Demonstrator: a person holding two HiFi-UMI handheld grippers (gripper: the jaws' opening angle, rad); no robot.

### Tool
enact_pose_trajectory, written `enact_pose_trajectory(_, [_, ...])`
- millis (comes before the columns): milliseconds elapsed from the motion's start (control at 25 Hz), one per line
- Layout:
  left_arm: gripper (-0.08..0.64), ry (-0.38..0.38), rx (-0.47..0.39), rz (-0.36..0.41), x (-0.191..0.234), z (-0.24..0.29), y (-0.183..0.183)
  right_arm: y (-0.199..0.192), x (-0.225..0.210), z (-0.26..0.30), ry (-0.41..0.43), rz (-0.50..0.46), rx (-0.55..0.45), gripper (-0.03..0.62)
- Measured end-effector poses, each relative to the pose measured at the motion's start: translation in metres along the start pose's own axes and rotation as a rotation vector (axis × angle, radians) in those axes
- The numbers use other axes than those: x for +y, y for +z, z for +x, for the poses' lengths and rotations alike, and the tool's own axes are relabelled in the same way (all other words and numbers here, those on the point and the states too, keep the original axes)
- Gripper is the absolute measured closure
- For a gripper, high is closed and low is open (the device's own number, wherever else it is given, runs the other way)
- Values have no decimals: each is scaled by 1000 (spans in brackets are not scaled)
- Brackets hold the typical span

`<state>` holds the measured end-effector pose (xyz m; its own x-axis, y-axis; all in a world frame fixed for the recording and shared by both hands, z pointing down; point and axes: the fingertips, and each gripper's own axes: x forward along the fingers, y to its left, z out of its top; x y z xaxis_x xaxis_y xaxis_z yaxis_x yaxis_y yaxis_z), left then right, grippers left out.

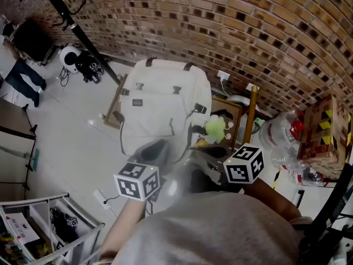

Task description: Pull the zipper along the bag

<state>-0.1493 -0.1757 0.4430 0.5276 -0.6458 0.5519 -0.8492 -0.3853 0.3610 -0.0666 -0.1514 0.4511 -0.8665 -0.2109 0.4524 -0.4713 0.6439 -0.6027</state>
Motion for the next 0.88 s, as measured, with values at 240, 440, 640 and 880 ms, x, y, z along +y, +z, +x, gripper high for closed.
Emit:
enact_pose_trajectory(240, [399,54,126,20,30,58,-12,9,-33,2,-5,38,20,594])
enact_pose_trajectory(440, [397,110,225,27,58,98,-33,9,-47,11,2,56,41,594])
enact_pose_trajectory(640, [371,175,297,45,77,120,-50,5,-54,15,8,74,57,594])
enact_pose_trajectory(880, [377,224,315,42,84,127,-54,0,-60,18,8,90,71,594])
